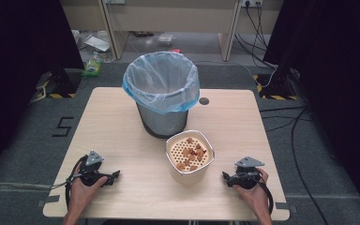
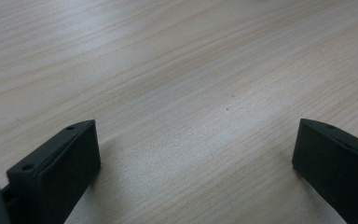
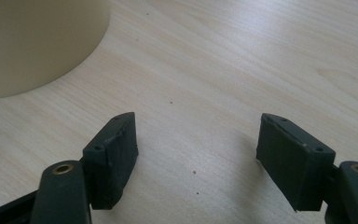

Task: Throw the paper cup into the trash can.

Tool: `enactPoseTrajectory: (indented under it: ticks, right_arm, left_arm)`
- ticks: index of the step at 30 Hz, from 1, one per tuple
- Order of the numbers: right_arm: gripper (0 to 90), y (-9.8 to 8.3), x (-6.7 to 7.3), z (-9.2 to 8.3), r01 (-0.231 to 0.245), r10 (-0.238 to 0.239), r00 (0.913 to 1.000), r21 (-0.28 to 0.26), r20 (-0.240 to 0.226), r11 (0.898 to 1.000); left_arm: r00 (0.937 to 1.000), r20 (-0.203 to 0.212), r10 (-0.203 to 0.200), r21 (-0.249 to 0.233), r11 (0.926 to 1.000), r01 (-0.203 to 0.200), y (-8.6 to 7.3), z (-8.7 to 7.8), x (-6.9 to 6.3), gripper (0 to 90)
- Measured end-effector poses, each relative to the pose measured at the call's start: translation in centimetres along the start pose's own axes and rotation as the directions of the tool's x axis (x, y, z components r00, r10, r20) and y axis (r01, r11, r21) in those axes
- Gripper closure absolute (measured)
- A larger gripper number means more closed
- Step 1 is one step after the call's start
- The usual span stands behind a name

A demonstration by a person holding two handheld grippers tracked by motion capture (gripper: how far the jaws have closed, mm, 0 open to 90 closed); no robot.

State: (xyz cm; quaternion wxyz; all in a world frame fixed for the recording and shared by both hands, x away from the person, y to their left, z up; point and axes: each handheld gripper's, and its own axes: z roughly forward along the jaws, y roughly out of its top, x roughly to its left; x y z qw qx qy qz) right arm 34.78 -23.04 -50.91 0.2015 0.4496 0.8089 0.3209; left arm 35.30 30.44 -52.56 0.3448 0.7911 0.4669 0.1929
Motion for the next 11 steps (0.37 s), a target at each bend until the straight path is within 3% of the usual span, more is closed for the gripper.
enactPoseTrajectory:
  ticks: [3, 11]
  right_arm:
    - [27.2, -0.28, -0.03, 0.1, -0.027, 0.027, 0.9995, -0.014, -0.018, 1.0]
    - [26.7, -0.51, -0.03, 0.12, -0.029, 0.028, 0.9994, -0.031, -0.021, 0.999]
  left_arm:
    - [1.0, 0.0, 0.0, 0.0, 1.0, 0.0, 0.0, 0.0, 0.0, 0.0]
    - [1.0, 0.0, 0.0, 0.0, 1.0, 0.0, 0.0, 0.0, 0.0, 0.0]
